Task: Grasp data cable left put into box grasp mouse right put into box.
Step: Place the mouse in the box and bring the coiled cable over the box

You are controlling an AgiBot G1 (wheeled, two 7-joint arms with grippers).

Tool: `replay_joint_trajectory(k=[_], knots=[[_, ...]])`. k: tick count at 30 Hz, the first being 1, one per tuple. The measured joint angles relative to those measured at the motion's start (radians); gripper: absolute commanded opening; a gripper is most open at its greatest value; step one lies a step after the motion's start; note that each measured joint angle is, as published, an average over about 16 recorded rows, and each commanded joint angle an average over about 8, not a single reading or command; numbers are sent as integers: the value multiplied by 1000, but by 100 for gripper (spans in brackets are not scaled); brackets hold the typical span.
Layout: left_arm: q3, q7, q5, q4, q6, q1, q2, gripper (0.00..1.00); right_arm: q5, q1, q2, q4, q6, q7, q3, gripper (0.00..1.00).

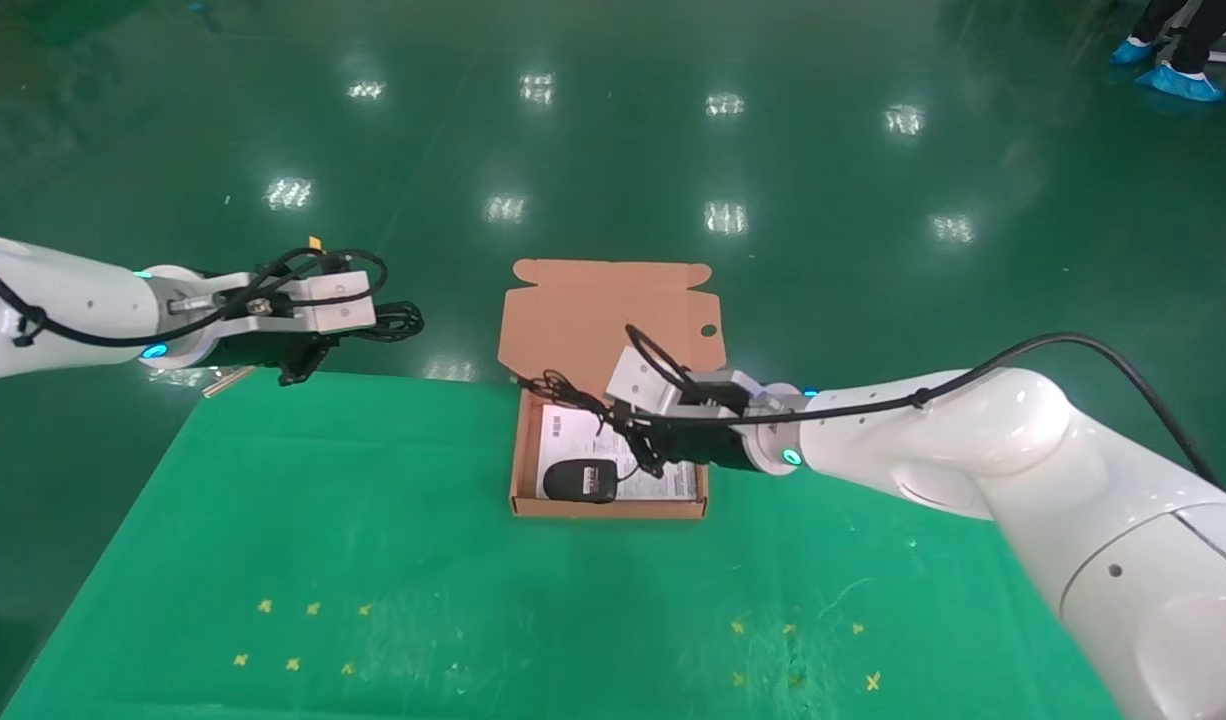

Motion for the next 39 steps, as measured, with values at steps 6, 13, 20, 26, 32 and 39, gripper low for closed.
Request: replay_joint_trajectory(k=[6, 13, 20, 26, 32, 39], knots=[[1, 2, -3, -1, 0, 4, 3, 0, 9, -5, 8, 1, 4, 15, -27, 100], [4, 22, -27, 6, -7, 24, 23, 0, 11, -7, 28, 26, 7, 28, -41, 100], [8, 92, -86, 50, -49, 68, 76, 0, 7, 0, 79, 64, 10, 36, -47, 100], [4, 198, -157, 133, -131, 111, 151, 0, -3, 12, 164, 114, 11, 46, -47, 100], [-7, 332, -246, 238, -228, 143, 234, 0, -22, 18, 283, 204, 16, 83, -51, 100], [2, 484, -371, 320, -296, 162, 299, 0, -59, 12, 421, 356, 28, 170, -68, 100]])
